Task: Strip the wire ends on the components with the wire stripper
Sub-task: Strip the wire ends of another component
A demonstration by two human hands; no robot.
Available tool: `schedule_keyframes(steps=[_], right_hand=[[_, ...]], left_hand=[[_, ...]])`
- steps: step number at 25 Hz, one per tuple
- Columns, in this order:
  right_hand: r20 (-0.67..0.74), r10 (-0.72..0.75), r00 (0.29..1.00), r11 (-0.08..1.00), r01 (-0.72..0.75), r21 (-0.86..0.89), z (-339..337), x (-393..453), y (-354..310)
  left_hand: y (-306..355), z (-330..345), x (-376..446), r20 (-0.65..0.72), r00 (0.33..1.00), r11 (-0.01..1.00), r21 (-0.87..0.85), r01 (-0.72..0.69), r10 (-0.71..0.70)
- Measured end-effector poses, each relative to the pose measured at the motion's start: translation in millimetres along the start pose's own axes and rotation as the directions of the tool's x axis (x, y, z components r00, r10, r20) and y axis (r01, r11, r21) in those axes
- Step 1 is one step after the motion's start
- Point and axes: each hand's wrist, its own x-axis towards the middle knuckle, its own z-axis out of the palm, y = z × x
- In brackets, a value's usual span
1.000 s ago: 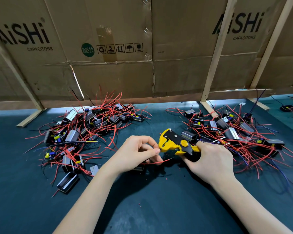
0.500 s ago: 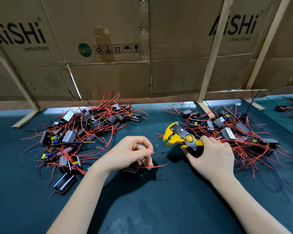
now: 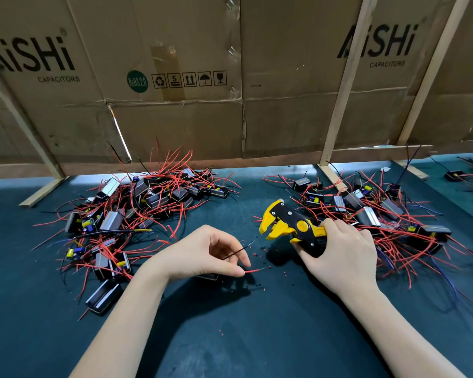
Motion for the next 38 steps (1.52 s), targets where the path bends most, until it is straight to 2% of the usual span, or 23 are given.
schedule_keyframes(steps=[9, 11, 17, 20, 24, 31, 38], right_hand=[[0.001, -0.082, 0.997, 0.997, 0.082, -0.007, 1, -3, -2], [-0.009, -0.094, 0.996, 0.996, 0.094, -0.012, 1, -3, -3], [-0.014, -0.117, 0.993, 0.993, 0.117, -0.016, 2, -4, -4], [-0.001, -0.116, 0.993, 0.993, 0.116, -0.017, 3, -5, -4], [-0.006, -0.103, 0.995, 0.995, 0.102, -0.009, 3, -6, -8], [-0.020, -0.105, 0.994, 0.994, 0.105, 0.006, 3, -6, -11], [-0.029, -0.119, 0.992, 0.992, 0.120, 0.028, 1, -7, -14]], left_hand=[[-4, -2, -1, 0.051, 0.999, 0.987, 0.159, -0.006, -0.002], [-4, -1, 1, 0.016, 1.000, 0.981, 0.196, -0.012, 0.009], [-4, 2, 6, -0.240, 0.970, 0.999, 0.002, -0.043, 0.042], [-4, 7, 9, -0.319, 0.948, 0.998, -0.062, -0.027, 0.006], [0, 15, 12, -0.321, 0.946, 0.998, -0.047, 0.035, -0.049], [6, 19, 13, -0.314, 0.945, 0.990, -0.135, 0.050, -0.091], [6, 18, 12, -0.281, 0.957, 0.989, -0.147, 0.035, -0.075]])
